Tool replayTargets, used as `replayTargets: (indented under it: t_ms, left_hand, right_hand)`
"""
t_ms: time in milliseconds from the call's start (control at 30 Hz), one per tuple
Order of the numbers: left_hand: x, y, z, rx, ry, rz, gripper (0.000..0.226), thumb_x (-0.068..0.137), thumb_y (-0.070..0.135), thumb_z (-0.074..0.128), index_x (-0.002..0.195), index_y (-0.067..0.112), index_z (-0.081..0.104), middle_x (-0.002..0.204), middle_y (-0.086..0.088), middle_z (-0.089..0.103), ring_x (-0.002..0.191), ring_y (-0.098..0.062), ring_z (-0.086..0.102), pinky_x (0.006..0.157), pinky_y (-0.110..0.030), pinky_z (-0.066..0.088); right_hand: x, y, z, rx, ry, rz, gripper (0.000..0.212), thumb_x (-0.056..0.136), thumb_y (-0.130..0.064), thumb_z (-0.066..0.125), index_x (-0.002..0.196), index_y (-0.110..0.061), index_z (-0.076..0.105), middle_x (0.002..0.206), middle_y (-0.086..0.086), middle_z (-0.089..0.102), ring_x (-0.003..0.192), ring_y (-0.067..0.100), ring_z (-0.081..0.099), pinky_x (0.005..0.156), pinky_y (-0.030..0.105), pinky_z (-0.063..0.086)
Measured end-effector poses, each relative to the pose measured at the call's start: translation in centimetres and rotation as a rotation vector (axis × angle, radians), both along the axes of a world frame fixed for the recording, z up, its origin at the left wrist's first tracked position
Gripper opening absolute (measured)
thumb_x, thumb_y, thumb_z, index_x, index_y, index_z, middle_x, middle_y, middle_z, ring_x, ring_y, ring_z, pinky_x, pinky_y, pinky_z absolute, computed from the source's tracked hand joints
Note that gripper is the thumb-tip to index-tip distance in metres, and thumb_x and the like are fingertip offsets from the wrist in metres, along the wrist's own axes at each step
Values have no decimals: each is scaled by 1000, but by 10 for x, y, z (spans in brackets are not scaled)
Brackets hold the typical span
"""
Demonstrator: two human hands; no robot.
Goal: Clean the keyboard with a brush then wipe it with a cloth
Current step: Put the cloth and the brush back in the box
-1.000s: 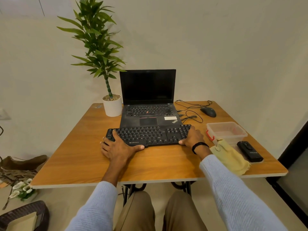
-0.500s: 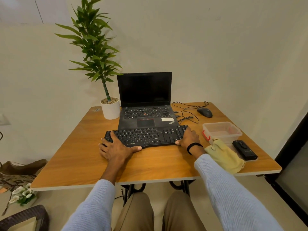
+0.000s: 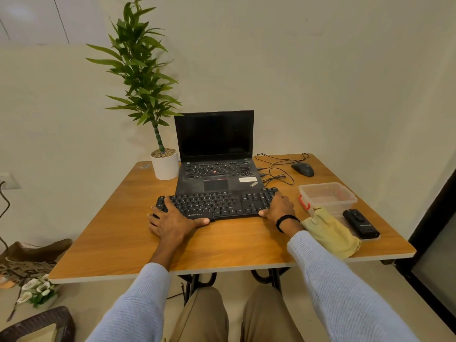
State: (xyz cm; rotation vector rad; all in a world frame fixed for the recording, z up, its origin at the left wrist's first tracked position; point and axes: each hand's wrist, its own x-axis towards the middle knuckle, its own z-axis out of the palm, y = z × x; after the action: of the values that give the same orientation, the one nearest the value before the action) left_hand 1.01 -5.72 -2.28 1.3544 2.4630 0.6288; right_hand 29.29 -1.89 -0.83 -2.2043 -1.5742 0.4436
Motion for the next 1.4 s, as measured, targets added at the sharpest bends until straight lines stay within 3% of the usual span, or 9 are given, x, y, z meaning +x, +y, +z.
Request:
replayTargets:
  t_ms: [233, 467, 600, 767, 967, 1133, 1267, 1333, 1400]
  left_hand:
    - [9, -13, 3, 90, 35, -63, 145, 49, 85, 79, 159, 25, 7, 165, -22, 7, 152, -45, 6, 122, -58, 15]
    - [69, -41, 6, 434, -76, -383, 63, 92, 57, 65, 137, 14, 57, 134, -12, 59, 122, -25, 56, 99, -42, 50]
    - [117, -54, 11, 456, -228, -499, 39, 97, 41, 66, 123, 12, 69, 113, -1, 73, 100, -14, 67, 85, -29, 53]
    - [173, -57, 11, 375, -261, -625, 35, 99, 38, 63, 126, 17, 67, 113, 4, 72, 102, -13, 66, 85, -29, 50]
    - [225, -48, 8, 287, -263, -747, 33, 100, 26, 61, 131, 18, 64, 118, 2, 70, 106, -13, 64, 84, -25, 44]
    - [244, -42, 10, 257, -280, -788, 35, 100, 19, 59, 134, 17, 61, 124, 0, 68, 112, -16, 63, 89, -27, 47]
    - [241, -33, 10, 258, -359, -776, 37, 99, 23, 63, 135, 16, 61, 121, -1, 69, 107, -15, 64, 90, -28, 50]
    - [236, -33, 13, 250, -460, -757, 42, 98, 33, 66, 136, 15, 59, 121, 0, 68, 104, -12, 62, 87, -24, 47]
    - [229, -31, 15, 177, -645, -725, 61, 93, 53, 68, 140, 18, 54, 127, 1, 64, 111, -12, 60, 92, -26, 48]
  right_hand:
    - [-4, -11, 2, 55, -32, -3, 84, 74, -39, 83, 140, -13, 39, 134, 16, 50, 123, 33, 49, 100, 42, 45]
    - [-3, -46, 12, 371, 213, -34, 42, 89, -28, 69, 127, -14, 57, 119, 8, 64, 111, 26, 59, 90, 35, 50]
    - [19, -80, 18, 460, 243, -94, 28, 93, -23, 61, 119, -13, 65, 109, 9, 70, 104, 27, 64, 84, 33, 50]
    - [78, -113, 20, 437, 80, -218, 30, 93, -21, 62, 121, -10, 64, 116, 13, 67, 109, 30, 61, 89, 37, 49]
    - [128, -119, 8, 54, -184, -232, 56, 90, -34, 66, 135, -9, 45, 133, 20, 51, 124, 38, 46, 97, 41, 44]
    - [136, -110, 4, -50, -207, -216, 47, 86, -41, 70, 121, -13, 55, 118, 15, 63, 111, 35, 55, 83, 38, 50]
    - [142, -109, 22, -86, -65, -121, 26, 81, -33, 74, 90, -13, 61, 91, 7, 67, 85, 23, 63, 69, 32, 53]
    - [144, -115, 34, -22, 148, 0, 22, 81, -29, 73, 78, -11, 61, 77, 3, 63, 72, 18, 59, 59, 26, 45]
    - [142, -124, 46, 12, 434, 105, 18, 85, -25, 72, 88, -8, 67, 81, 3, 67, 77, 17, 62, 61, 25, 48]
